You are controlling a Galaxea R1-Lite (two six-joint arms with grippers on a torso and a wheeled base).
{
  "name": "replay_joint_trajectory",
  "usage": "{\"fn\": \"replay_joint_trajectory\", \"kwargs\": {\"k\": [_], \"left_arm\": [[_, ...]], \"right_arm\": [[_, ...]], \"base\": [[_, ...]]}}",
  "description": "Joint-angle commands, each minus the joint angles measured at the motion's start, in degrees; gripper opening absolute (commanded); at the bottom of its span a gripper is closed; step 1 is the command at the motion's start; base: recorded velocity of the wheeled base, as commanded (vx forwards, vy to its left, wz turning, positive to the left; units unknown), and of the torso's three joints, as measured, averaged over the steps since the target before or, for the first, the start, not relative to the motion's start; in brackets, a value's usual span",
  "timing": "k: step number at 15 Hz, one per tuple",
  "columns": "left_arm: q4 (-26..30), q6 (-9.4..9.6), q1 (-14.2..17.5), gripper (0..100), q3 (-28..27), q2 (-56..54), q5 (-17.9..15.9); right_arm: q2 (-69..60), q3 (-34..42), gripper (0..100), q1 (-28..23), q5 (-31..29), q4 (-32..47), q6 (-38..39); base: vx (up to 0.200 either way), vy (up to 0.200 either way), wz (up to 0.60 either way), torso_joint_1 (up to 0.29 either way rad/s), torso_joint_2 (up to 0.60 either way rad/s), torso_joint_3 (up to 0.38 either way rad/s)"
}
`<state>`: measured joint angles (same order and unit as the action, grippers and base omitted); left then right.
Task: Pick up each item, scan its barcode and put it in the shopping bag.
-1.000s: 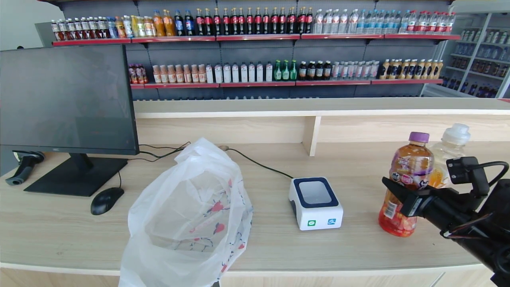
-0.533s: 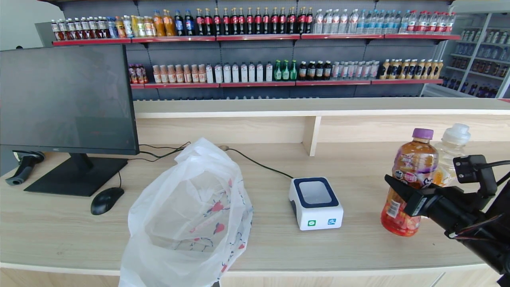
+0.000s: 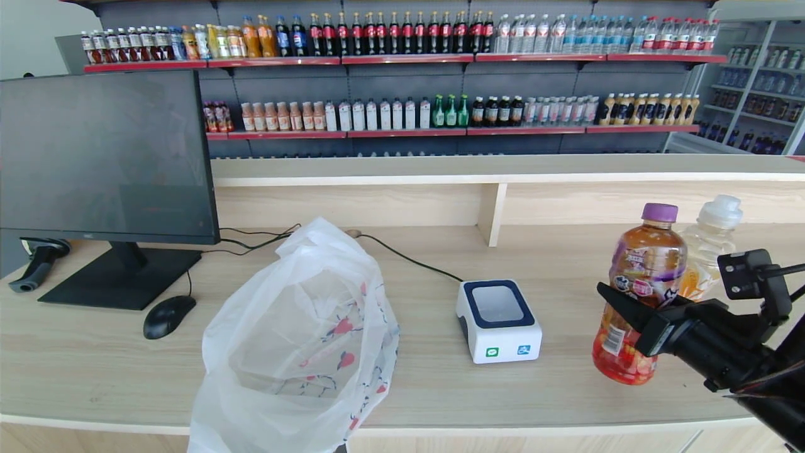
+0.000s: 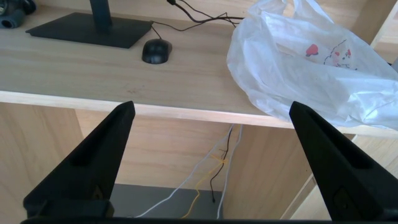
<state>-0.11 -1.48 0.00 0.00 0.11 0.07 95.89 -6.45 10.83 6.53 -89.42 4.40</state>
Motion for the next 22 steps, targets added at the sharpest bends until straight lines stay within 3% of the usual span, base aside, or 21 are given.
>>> {"fn": "replay_joint_trajectory", "kwargs": {"k": [1, 10, 17, 22], "left_arm": [[-0.1, -0.02, 0.0, 100, 0.0, 0.0, 0.0], [0.0, -0.02, 0.0, 100, 0.0, 0.0, 0.0], [-0.1, -0.02, 0.0, 100, 0.0, 0.0, 0.0], [-0.1, -0.02, 0.0, 100, 0.0, 0.0, 0.0]], "right_arm": [[-2.2, 0.4, 0, 1.5, 0.1, 0.0, 0.0], [-9.1, 2.1, 0, 14.8, 4.2, 0.2, -1.1], [-6.9, -7.6, 0, 23.2, 4.3, -0.1, 2.9], [-2.6, -16.0, 0, 30.7, 9.2, 0.0, 6.7]], "base": [[0.000, 0.000, 0.00, 0.000, 0.00, 0.000], [0.000, 0.000, 0.00, 0.000, 0.00, 0.000], [0.000, 0.000, 0.00, 0.000, 0.00, 0.000], [0.000, 0.000, 0.00, 0.000, 0.00, 0.000]]}}
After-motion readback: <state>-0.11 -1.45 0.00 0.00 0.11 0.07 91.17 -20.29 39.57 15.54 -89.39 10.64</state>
